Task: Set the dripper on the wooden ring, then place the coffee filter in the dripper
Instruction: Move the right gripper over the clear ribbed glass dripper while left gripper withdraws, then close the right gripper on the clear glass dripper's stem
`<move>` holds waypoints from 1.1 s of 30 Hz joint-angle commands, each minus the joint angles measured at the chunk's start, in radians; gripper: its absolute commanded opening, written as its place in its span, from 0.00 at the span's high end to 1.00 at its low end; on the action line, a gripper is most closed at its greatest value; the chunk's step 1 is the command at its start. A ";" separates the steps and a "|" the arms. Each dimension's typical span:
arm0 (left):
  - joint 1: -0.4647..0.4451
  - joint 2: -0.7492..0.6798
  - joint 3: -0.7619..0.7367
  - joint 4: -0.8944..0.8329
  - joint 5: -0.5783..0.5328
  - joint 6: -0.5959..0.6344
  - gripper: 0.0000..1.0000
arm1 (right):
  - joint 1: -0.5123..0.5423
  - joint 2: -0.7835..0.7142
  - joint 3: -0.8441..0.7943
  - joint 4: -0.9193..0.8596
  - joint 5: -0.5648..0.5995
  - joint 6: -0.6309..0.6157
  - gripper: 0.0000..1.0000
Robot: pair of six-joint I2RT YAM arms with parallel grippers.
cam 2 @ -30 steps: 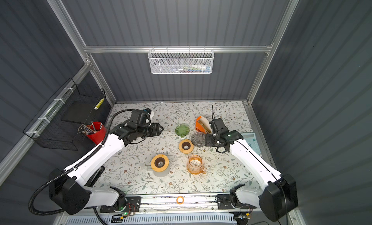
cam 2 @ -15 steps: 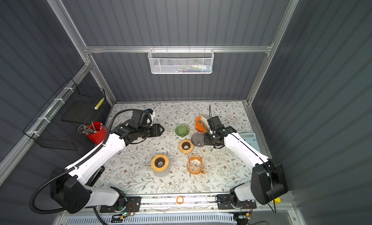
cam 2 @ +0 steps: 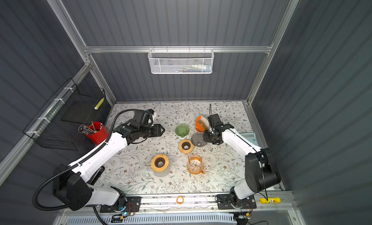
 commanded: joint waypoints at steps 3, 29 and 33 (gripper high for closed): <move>-0.001 0.005 0.007 -0.012 -0.011 0.023 0.46 | -0.010 0.026 0.021 0.022 -0.016 0.005 0.67; -0.001 -0.019 -0.019 -0.013 -0.019 0.017 0.46 | -0.015 0.069 0.018 0.038 -0.034 0.025 0.83; -0.001 -0.025 -0.024 -0.012 -0.019 0.016 0.46 | -0.015 0.067 0.017 0.033 -0.037 0.026 0.92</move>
